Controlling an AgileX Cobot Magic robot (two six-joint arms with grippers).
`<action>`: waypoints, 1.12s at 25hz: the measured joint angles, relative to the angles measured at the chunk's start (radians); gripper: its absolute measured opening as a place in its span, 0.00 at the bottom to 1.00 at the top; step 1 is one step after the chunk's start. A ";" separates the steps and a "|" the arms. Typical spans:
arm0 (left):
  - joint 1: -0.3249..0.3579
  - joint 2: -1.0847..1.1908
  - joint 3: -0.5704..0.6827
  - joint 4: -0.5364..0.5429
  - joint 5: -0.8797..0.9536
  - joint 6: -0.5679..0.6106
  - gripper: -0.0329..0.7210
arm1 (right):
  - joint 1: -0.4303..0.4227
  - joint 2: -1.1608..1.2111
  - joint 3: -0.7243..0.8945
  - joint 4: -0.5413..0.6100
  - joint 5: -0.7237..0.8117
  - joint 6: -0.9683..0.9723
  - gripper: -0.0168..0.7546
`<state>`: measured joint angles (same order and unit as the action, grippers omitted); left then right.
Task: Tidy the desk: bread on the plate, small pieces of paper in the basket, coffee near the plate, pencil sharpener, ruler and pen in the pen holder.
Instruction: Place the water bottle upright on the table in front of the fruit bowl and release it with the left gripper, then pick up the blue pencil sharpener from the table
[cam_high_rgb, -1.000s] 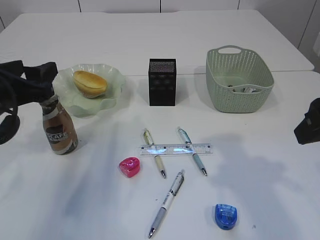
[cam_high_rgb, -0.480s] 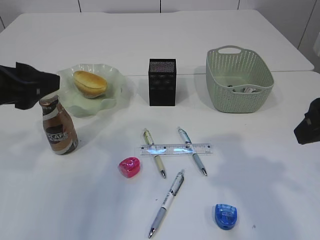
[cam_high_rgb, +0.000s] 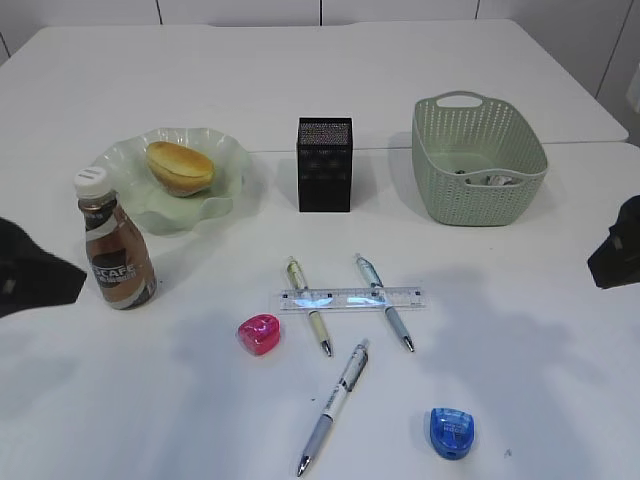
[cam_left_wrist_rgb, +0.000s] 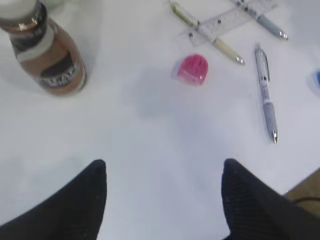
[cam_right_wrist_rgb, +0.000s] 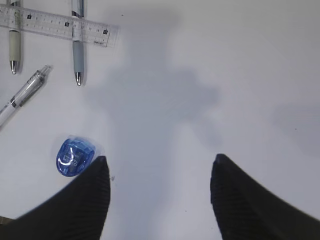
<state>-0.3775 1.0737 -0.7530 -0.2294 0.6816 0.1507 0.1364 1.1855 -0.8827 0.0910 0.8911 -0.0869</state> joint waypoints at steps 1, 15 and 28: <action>0.000 -0.002 0.000 0.004 0.029 0.000 0.72 | 0.000 0.000 0.000 0.000 0.000 0.000 0.66; 0.000 -0.007 0.000 0.086 0.211 0.000 0.72 | 0.000 0.000 0.000 0.015 0.021 0.000 0.66; 0.000 -0.007 0.000 0.065 0.193 0.000 0.72 | 0.000 0.041 0.000 0.069 0.042 0.000 0.66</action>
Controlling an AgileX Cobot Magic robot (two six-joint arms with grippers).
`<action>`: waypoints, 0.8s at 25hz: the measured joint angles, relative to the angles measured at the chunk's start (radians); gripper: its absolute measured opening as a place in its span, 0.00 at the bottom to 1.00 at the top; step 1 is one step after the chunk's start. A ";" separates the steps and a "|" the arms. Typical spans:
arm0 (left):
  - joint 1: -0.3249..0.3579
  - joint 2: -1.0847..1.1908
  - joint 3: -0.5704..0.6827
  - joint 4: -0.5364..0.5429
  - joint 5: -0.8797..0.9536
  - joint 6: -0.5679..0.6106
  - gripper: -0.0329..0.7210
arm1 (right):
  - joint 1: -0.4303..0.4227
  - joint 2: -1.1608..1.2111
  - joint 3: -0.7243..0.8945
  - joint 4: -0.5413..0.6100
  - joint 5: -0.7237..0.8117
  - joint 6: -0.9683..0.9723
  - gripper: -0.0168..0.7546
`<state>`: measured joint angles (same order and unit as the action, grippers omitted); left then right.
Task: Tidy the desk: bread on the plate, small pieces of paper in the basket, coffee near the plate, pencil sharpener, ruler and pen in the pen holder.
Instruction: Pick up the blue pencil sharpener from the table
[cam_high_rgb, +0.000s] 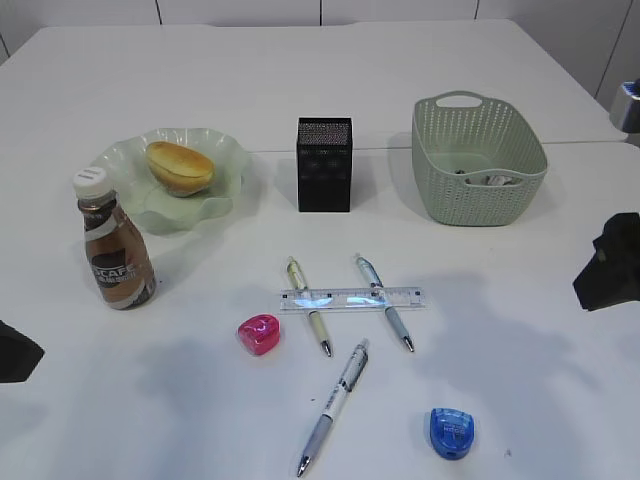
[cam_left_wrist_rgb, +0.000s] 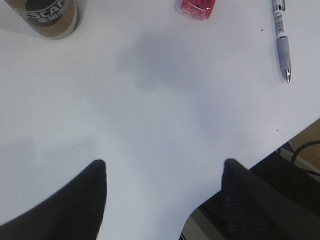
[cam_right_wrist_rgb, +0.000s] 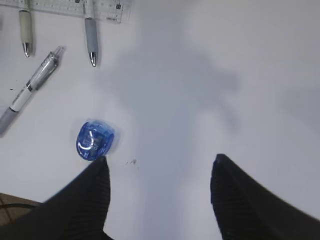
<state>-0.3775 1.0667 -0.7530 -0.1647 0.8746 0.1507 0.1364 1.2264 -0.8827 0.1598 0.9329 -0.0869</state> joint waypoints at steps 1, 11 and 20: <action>0.000 0.000 0.000 0.000 0.000 0.000 0.72 | 0.000 0.002 0.000 0.002 0.000 0.000 0.66; 0.000 0.000 0.000 -0.006 -0.002 0.000 0.72 | 0.095 0.084 0.000 0.112 0.017 0.012 0.66; 0.000 0.000 0.000 -0.007 -0.002 0.000 0.72 | 0.306 0.263 0.000 0.010 0.002 0.319 0.66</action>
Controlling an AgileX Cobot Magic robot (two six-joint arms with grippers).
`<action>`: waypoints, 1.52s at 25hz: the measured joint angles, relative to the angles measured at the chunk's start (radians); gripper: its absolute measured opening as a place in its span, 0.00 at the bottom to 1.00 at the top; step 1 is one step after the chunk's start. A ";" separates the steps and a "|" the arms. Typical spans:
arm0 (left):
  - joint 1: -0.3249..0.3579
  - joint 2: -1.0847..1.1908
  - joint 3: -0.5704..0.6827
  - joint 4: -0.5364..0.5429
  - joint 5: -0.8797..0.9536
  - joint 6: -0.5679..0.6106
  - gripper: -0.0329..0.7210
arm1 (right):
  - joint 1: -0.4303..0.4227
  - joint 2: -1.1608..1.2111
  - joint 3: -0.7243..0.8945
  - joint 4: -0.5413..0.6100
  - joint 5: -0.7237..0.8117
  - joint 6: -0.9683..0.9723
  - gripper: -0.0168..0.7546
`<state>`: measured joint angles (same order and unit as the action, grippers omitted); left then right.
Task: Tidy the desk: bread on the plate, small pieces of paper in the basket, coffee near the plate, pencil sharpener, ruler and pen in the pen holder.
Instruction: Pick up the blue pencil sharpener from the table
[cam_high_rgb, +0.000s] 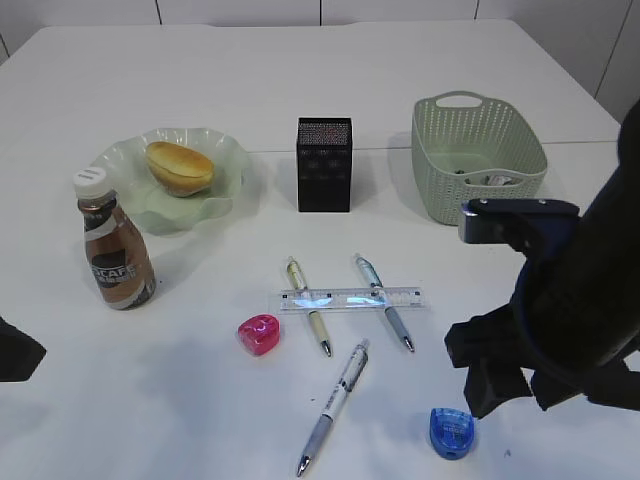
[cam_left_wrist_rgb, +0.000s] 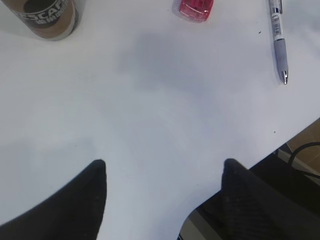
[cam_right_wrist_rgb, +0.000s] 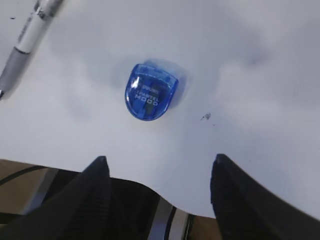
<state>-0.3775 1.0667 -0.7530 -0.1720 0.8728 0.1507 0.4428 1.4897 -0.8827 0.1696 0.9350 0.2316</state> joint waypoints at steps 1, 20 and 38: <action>0.000 0.000 0.000 0.000 0.000 0.000 0.72 | 0.003 0.008 0.000 -0.003 0.000 0.011 0.66; 0.000 0.000 0.000 -0.005 -0.024 0.000 0.67 | 0.052 0.203 -0.036 -0.014 -0.103 0.285 0.66; 0.000 0.000 0.000 -0.011 -0.022 0.000 0.67 | 0.067 0.284 -0.088 -0.100 -0.092 0.388 0.66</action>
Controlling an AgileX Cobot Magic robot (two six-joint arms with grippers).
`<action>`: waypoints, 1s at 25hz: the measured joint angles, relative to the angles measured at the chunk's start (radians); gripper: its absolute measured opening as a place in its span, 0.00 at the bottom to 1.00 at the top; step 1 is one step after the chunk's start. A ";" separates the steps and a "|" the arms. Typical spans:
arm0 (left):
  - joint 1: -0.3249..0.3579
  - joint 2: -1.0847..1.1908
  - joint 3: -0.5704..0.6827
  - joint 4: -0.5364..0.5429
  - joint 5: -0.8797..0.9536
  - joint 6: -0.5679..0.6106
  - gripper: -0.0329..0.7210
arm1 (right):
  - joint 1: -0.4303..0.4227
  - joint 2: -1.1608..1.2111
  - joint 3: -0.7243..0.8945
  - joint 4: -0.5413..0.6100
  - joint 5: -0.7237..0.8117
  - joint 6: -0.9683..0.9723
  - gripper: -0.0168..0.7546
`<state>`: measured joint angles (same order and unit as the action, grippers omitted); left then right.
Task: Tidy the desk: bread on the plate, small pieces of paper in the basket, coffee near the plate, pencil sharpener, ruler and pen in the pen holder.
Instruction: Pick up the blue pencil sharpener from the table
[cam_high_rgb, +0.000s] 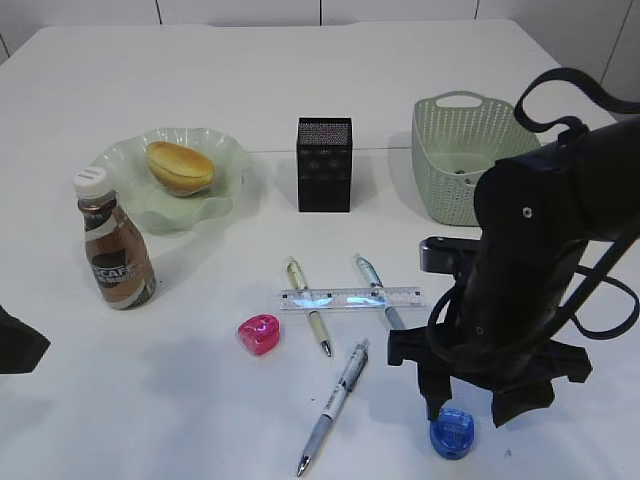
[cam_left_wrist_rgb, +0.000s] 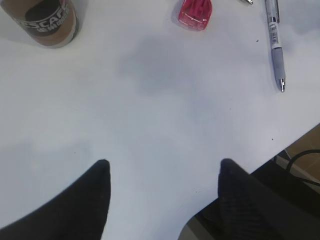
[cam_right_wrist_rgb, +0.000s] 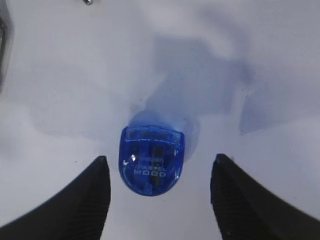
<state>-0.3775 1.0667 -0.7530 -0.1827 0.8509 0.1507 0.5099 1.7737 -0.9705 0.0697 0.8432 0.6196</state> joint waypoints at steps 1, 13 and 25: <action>0.000 0.000 0.000 0.000 0.000 0.000 0.67 | 0.000 0.006 0.000 0.000 -0.005 0.000 0.66; 0.000 0.000 0.000 -0.003 0.000 0.000 0.67 | 0.000 0.034 -0.002 0.028 -0.041 0.002 0.66; 0.000 0.000 0.000 -0.010 0.000 0.000 0.67 | 0.000 0.047 -0.002 0.065 -0.041 0.002 0.66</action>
<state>-0.3775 1.0667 -0.7530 -0.1928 0.8509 0.1507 0.5099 1.8210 -0.9723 0.1351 0.8023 0.6219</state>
